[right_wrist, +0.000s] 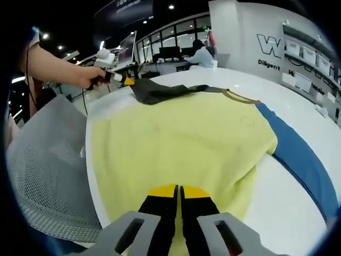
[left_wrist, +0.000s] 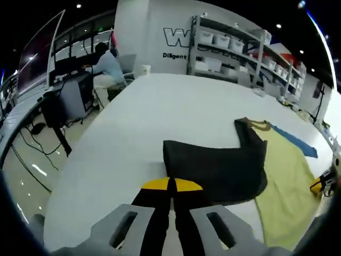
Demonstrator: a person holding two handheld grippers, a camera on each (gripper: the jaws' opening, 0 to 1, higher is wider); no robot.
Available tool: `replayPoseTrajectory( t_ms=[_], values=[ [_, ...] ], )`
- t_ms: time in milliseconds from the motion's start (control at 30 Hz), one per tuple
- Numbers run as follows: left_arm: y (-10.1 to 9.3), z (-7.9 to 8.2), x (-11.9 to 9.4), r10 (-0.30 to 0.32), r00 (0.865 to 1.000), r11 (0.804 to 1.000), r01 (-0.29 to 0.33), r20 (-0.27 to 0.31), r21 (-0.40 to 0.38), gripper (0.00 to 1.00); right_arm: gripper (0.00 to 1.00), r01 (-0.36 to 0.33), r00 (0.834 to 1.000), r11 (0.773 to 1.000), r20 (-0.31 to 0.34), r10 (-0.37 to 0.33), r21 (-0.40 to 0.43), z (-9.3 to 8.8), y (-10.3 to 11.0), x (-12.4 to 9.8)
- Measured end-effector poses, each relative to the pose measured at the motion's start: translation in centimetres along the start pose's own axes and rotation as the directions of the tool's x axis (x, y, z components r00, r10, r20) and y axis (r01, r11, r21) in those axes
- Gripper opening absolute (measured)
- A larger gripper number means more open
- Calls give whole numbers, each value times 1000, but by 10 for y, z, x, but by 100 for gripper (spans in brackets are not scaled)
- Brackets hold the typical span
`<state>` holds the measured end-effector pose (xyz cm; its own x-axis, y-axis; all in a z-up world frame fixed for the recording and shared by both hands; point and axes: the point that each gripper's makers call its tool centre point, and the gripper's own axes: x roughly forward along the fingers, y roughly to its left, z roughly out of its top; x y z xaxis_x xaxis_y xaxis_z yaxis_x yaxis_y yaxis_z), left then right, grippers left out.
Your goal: Fold the garment on the visible template until the final outline fits inside the template.
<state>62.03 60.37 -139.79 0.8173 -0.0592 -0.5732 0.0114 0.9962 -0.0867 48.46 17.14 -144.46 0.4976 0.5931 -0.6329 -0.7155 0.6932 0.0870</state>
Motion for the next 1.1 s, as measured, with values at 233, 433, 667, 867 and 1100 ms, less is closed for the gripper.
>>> replayPoseTrajectory(
  t_ms=[233, 433, 667, 867, 1100],
  values=[
    [54, 0, -5, 102, 995, 994, -102, 1, -33, 0, 0, 5, 1000, 1000, -6, -5, -4, 0, -1, 0],
    [80, -10, -3, 139, 990, 990, -139, -31, -12, 0, 0, 9, 1000, 1000, -8, -9, 1, 0, -1, 0],
    [92, -19, -8, 171, 983, 984, -168, -66, 52, 0, 0, 12, 1000, 1000, -12, -12, 7, 0, -1, 0],
    [88, -23, -5, 157, 980, 977, -136, -119, 165, 0, 0, 3, 1000, 1000, -19, -4, -5, -1, -2, 0],
    [99, -14, 9, 166, 972, 970, -131, -169, 203, 0, 0, -36, 998, 999, -53, 36, 0, -1, -4, -2]
  ],
)
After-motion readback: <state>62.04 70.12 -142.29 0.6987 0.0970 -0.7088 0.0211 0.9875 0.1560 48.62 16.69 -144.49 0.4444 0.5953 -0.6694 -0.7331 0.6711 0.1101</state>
